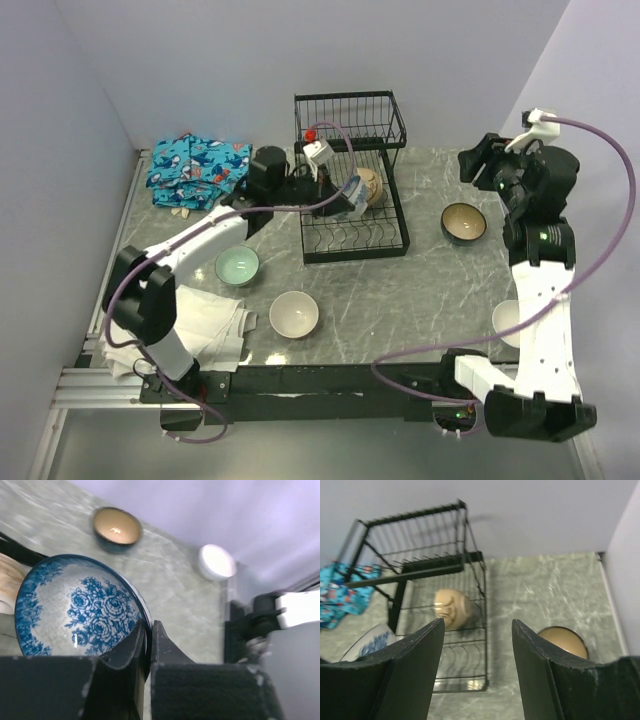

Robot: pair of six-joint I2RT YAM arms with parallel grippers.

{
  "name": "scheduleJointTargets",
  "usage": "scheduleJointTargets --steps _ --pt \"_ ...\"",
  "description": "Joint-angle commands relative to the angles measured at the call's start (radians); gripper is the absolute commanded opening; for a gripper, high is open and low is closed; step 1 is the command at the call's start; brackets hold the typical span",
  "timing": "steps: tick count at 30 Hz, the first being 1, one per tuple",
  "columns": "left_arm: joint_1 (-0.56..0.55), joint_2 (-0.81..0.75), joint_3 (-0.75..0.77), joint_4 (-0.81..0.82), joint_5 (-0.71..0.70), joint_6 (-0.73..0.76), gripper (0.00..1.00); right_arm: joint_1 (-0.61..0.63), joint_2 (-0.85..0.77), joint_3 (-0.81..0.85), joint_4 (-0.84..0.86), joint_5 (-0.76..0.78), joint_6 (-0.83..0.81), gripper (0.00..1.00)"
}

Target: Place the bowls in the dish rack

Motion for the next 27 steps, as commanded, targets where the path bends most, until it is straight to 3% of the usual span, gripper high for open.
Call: scheduleJointTargets --steps 1,3,7,15,27 --pt "0.026 0.065 -0.068 0.587 0.092 -0.496 0.02 -0.025 0.043 0.116 -0.013 0.027 -0.088 0.64" --pt "0.061 0.131 -0.097 0.780 0.043 -0.675 0.02 -0.029 0.078 0.136 -0.024 0.030 -0.110 0.64" --pt "0.098 0.250 -0.099 0.924 -0.047 -0.842 0.03 -0.031 0.126 0.174 -0.027 0.029 -0.118 0.63" --pt "0.106 0.392 -0.048 1.004 -0.127 -0.960 0.01 -0.034 0.146 0.173 -0.035 0.029 -0.133 0.62" --pt "0.103 0.484 -0.013 0.959 -0.210 -0.934 0.01 -0.031 0.167 0.133 -0.024 -0.045 -0.133 0.59"
